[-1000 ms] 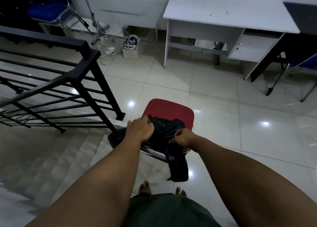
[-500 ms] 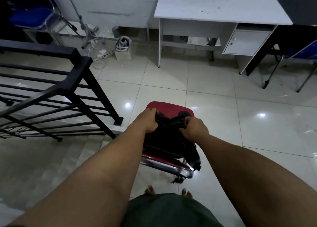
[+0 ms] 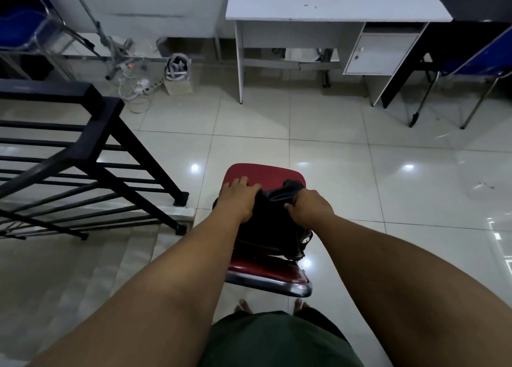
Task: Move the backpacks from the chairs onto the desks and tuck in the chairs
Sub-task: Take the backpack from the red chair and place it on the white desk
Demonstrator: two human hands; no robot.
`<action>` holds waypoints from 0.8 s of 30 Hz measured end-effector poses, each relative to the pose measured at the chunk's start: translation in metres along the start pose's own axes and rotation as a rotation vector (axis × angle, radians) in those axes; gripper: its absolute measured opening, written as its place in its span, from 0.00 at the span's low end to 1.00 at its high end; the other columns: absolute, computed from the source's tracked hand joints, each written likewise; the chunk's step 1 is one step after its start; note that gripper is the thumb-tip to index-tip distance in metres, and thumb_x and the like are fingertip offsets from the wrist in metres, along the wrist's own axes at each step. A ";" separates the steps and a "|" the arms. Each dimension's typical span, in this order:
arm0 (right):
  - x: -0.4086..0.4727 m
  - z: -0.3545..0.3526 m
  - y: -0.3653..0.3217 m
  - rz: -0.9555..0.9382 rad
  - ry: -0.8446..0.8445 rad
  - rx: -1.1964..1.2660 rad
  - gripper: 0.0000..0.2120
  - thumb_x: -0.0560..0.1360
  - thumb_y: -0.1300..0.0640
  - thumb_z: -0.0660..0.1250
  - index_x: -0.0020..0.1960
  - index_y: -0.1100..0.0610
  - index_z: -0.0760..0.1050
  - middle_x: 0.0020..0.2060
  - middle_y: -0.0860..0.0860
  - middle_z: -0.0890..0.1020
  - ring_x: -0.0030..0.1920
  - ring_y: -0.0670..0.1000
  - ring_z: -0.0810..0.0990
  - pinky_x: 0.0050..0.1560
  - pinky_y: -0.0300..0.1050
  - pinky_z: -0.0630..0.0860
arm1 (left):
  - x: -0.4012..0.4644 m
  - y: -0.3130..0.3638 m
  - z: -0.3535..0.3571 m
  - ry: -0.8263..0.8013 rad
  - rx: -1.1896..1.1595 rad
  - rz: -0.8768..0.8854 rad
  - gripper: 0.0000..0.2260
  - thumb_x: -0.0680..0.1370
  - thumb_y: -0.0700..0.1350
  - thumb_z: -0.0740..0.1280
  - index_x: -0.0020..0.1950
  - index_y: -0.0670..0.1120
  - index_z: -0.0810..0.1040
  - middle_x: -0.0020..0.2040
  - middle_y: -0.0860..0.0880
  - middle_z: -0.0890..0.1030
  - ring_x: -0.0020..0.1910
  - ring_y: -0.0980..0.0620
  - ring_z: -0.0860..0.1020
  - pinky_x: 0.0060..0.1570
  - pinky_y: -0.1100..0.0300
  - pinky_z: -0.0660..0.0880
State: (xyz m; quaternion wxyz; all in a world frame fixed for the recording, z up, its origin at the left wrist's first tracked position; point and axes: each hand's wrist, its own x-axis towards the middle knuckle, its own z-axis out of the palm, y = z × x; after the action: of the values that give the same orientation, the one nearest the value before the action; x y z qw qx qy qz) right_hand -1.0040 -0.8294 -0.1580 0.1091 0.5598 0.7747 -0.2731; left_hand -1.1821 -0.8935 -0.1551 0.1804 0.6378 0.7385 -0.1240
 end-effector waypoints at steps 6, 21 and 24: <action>-0.001 -0.003 0.006 -0.003 0.024 -0.112 0.11 0.77 0.49 0.64 0.53 0.56 0.76 0.42 0.52 0.76 0.41 0.56 0.76 0.43 0.48 0.74 | -0.002 0.014 0.002 -0.029 -0.035 0.088 0.18 0.77 0.43 0.63 0.67 0.49 0.70 0.63 0.43 0.76 0.64 0.42 0.73 0.65 0.48 0.68; 0.017 -0.069 0.084 -0.286 -0.144 0.163 0.11 0.72 0.44 0.68 0.48 0.49 0.73 0.39 0.47 0.80 0.43 0.52 0.80 0.42 0.48 0.78 | 0.054 0.140 -0.061 0.301 -0.170 -0.263 0.12 0.74 0.41 0.62 0.57 0.46 0.71 0.47 0.46 0.80 0.44 0.44 0.76 0.39 0.54 0.65; 0.017 -0.084 0.097 -0.323 -0.129 0.222 0.14 0.70 0.38 0.68 0.43 0.48 0.72 0.36 0.46 0.79 0.38 0.49 0.80 0.35 0.44 0.73 | 0.067 0.170 -0.084 0.325 -0.216 -0.341 0.10 0.74 0.41 0.62 0.55 0.46 0.73 0.48 0.45 0.80 0.44 0.44 0.77 0.41 0.54 0.68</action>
State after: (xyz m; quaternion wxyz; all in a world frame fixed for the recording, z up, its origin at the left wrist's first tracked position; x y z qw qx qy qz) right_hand -0.9087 -0.7483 -0.1259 0.0507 0.4181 0.8110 -0.4060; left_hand -1.0311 -0.7722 -0.0999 0.1030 0.4927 0.8635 0.0313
